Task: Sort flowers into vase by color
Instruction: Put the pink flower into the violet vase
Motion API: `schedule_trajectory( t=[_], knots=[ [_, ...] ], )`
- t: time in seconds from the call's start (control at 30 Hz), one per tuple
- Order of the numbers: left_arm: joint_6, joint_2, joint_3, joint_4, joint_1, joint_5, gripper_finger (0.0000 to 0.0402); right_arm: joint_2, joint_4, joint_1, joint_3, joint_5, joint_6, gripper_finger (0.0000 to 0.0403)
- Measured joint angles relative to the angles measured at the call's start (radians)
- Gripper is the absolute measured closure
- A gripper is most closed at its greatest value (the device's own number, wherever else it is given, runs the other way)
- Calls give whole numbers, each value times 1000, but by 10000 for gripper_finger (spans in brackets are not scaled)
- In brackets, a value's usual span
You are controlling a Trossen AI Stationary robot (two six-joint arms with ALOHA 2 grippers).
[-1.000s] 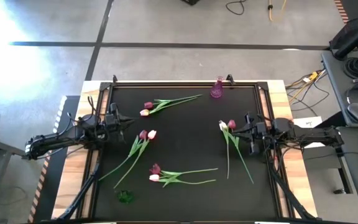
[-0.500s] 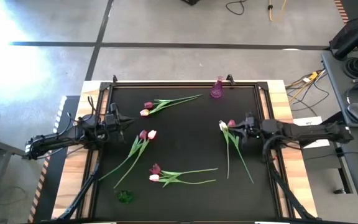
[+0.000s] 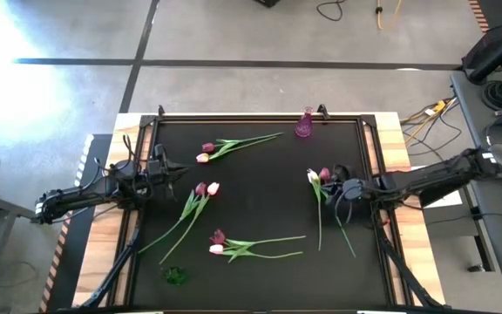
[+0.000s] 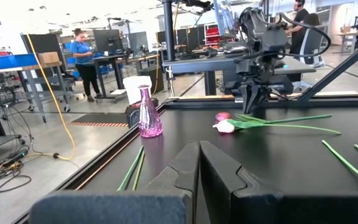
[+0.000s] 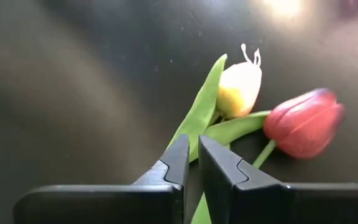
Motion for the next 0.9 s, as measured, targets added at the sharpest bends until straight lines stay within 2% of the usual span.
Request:
schedule_trajectory(
  t=[0.27,0.37,0.63,0.77,0.9],
  knots=[
    [0,0,0,0,0,0,401,209,0,44,92,73,159,361],
    [0,0,0,0,0,0,401,306,-15,44,143,86,203,337],
    [0,0,0,0,0,0,401,561,-206,41,318,121,350,253],
    [0,0,0,0,0,0,401,656,-252,38,384,92,415,237],
    [0,0,0,0,0,0,401,727,-287,27,436,26,470,248]
  ],
)
